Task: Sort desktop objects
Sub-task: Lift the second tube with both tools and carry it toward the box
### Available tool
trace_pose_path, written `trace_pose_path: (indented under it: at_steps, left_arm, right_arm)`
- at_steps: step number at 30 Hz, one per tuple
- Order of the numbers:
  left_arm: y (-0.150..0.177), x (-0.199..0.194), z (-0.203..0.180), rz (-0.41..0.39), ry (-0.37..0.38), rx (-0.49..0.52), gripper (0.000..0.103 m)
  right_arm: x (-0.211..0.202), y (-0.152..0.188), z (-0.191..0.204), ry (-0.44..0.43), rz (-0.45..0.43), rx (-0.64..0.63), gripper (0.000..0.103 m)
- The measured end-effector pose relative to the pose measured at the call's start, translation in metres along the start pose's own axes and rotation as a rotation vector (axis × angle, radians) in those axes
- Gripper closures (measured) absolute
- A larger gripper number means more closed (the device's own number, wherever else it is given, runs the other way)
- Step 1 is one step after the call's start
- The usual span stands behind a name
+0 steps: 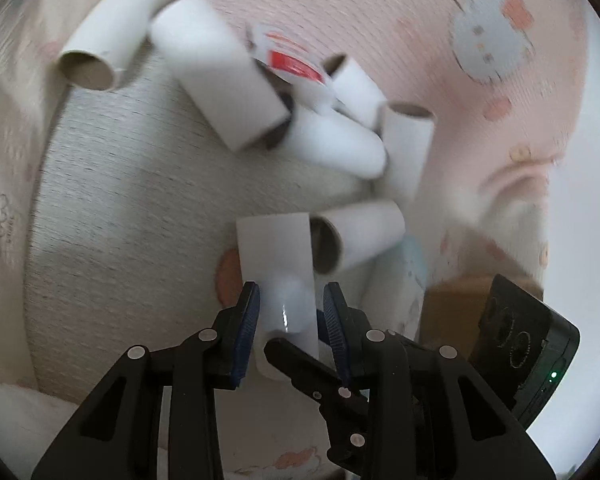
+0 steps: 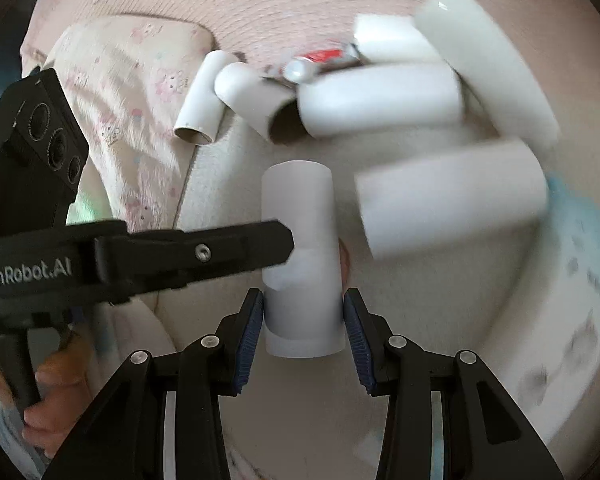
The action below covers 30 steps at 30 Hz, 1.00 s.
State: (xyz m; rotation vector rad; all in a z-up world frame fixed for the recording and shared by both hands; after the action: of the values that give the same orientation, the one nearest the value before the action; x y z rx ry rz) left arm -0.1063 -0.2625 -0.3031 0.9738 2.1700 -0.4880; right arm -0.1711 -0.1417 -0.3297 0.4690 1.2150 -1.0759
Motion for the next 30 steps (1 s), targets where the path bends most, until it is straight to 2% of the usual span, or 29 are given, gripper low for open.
trace_pose_path:
  at_steps: [10, 12, 15, 18, 25, 28, 30]
  left_arm:
    - [0.041, 0.022, -0.026, 0.042, -0.013, 0.078, 0.066]
    - [0.051, 0.025, -0.032, 0.060, -0.024, 0.120, 0.067]
    - [0.065, 0.032, -0.045, 0.082, -0.054, 0.205, 0.067]
    - [0.080, 0.042, -0.053, 0.110, -0.064, 0.257, 0.067]
    - [0.114, 0.062, -0.068, 0.171, -0.033, 0.299, 0.067]
    - [0.124, 0.067, -0.068, 0.193, 0.002, 0.264, 0.067]
    - [0.128, 0.069, -0.060, 0.211, 0.037, 0.201, 0.065]
  right_arm:
    - [-0.025, 0.045, -0.014, 0.008, -0.009, 0.096, 0.064]
    - [-0.028, 0.051, -0.014, 0.025, -0.011, 0.095, 0.064]
    - [-0.048, 0.080, -0.024, 0.063, -0.017, 0.077, 0.064]
    - [-0.045, 0.081, -0.028, 0.089, -0.014, 0.077, 0.064]
    - [-0.056, 0.109, -0.045, 0.100, -0.019, 0.130, 0.064]
    - [-0.060, 0.121, -0.048, 0.108, -0.025, 0.139, 0.064]
    - [-0.063, 0.129, -0.050, 0.113, -0.026, 0.147, 0.064]
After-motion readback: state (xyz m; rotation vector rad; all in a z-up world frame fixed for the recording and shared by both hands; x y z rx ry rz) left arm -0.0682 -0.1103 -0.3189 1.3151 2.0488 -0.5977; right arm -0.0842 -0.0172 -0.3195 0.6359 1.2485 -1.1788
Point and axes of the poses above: each gripper's, at about its wrist camera, not at the fingertips, and x roughly the way its jaws point, z to its left, y to its underside, the point moved 3 cm from there along x, roughly the way its jaws point, and after that the axes turned 5 degrees about y, right-handed, at the moved point
